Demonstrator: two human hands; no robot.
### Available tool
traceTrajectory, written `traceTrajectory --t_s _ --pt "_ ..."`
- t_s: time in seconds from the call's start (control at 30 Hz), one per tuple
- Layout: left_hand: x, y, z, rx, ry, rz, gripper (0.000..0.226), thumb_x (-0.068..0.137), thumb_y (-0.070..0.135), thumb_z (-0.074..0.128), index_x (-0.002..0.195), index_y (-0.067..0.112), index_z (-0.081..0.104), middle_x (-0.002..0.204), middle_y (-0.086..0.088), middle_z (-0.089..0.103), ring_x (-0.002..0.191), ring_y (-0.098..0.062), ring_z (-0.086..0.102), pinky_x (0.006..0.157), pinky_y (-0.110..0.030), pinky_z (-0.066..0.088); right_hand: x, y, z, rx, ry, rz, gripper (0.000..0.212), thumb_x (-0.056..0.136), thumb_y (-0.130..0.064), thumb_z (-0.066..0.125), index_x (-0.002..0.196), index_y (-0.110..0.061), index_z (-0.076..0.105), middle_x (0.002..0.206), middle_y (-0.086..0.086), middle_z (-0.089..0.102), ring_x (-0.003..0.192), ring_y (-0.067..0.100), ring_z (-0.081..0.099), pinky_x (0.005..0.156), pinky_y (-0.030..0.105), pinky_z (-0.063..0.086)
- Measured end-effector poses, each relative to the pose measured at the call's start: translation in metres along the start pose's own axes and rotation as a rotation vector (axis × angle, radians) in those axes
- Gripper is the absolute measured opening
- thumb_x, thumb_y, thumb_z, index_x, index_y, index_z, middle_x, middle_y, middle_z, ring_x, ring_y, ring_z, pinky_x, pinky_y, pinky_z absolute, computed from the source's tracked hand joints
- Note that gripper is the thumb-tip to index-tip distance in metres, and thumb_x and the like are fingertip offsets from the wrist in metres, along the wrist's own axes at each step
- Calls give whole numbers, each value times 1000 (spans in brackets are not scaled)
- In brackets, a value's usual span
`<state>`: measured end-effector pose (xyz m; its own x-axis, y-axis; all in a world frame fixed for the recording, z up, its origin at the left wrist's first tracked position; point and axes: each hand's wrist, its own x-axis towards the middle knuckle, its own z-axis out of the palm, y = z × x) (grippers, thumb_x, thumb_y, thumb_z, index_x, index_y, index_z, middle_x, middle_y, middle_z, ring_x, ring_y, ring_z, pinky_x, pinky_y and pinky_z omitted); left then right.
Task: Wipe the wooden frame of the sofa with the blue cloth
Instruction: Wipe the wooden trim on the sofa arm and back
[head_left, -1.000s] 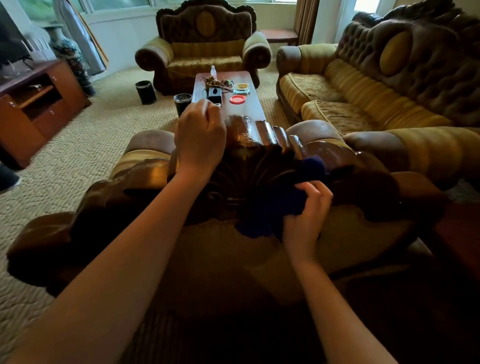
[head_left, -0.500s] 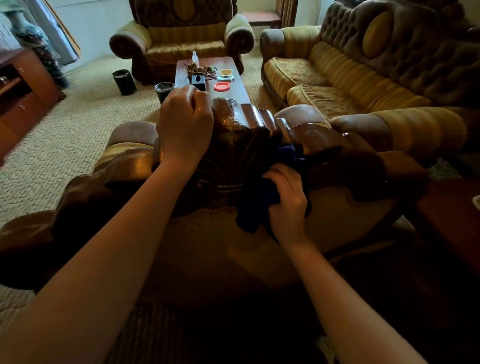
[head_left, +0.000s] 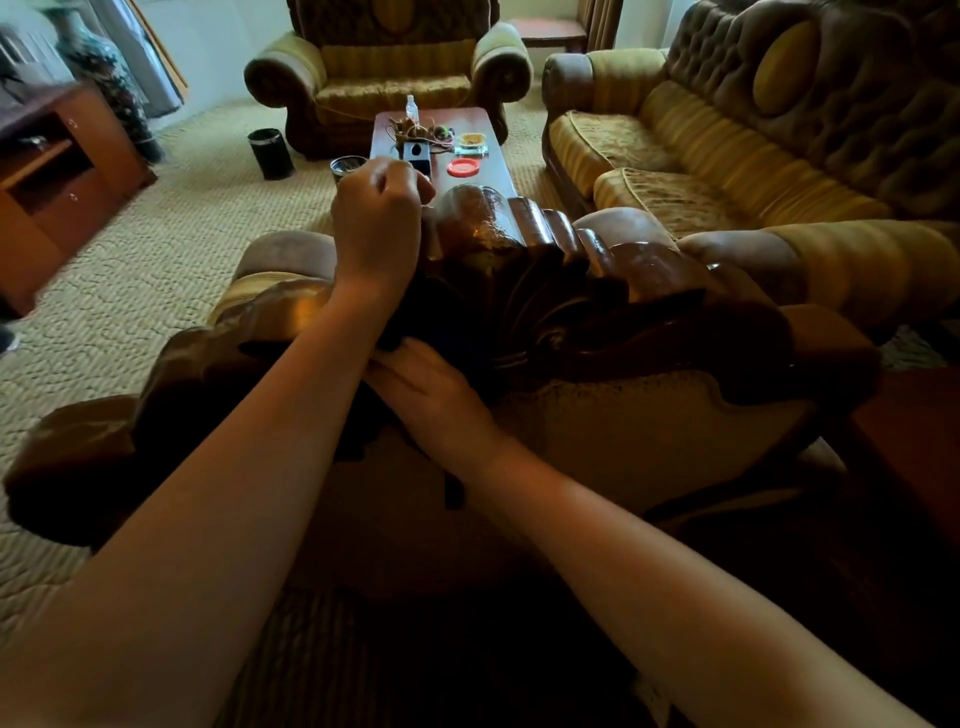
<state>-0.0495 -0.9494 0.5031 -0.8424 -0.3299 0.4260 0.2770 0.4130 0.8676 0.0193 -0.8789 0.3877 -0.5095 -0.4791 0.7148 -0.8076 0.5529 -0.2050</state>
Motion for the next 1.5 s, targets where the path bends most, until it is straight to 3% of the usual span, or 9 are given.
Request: traceTrajectory --t_s 0.2,0.43,0.53,0.7,0.8,1.0,1.27,1.37,1.5 --pt "-1 0 -7 -49 7 -78 33 92 11 40 65 18 57 71 5 58 67 -1 51 67 -18 41 -8 37 -9 -164 -116 -397 29 90 -4 45 106 3 68 106 17 69 106 30 55 82 32 50" --pt "-2 6 -10 -42 10 -125 33 93 10 39 66 17 58 71 4 57 70 -4 51 71 -24 42 -42 62 -27 -124 -24 -195 47 77 1 70 120 -6 50 117 16 61 109 27 47 87 37 51" --pt "-2 7 -7 4 -39 -100 29 93 13 38 75 12 61 76 4 57 77 -8 53 78 -32 44 -55 72 -52 -134 55 -58 36 84 2 53 119 -8 48 122 15 55 112 28 47 99 36 41" --pt "-1 12 2 374 -296 4 45 95 33 31 128 14 54 130 -9 55 117 -21 49 95 -35 36 -28 61 -90 -6 368 251 40 79 4 46 118 -2 55 131 17 50 126 28 39 112 30 25" --pt "2 14 5 496 -392 -9 42 100 35 28 125 15 55 132 -11 54 117 -26 48 97 -38 36 14 58 -108 122 509 412 43 77 14 49 117 3 57 132 17 51 127 25 43 109 21 29" --pt "0 19 3 413 -355 -70 35 102 33 27 105 17 58 100 -6 53 93 -22 49 77 -33 33 95 96 -124 249 -182 534 33 92 -7 51 125 -11 55 119 8 61 108 19 56 94 26 44" --pt "0 25 9 534 -247 -133 35 98 15 36 65 14 44 80 -9 52 78 -22 45 60 -31 24 148 134 -109 527 -678 666 21 100 -20 41 103 -9 58 86 1 56 75 13 55 73 22 48" --pt "0 29 11 503 -231 -229 28 98 13 37 95 -5 59 110 -26 59 94 -32 53 77 -34 35 152 140 -108 660 -796 668 25 100 -26 43 112 -9 57 99 3 57 91 21 58 86 31 47" --pt "-4 34 13 418 -140 -328 30 98 13 42 118 2 60 116 -13 60 105 -21 54 85 -28 39 147 149 -113 758 -899 633 16 98 -24 47 96 -12 57 82 6 63 70 14 61 64 22 52"
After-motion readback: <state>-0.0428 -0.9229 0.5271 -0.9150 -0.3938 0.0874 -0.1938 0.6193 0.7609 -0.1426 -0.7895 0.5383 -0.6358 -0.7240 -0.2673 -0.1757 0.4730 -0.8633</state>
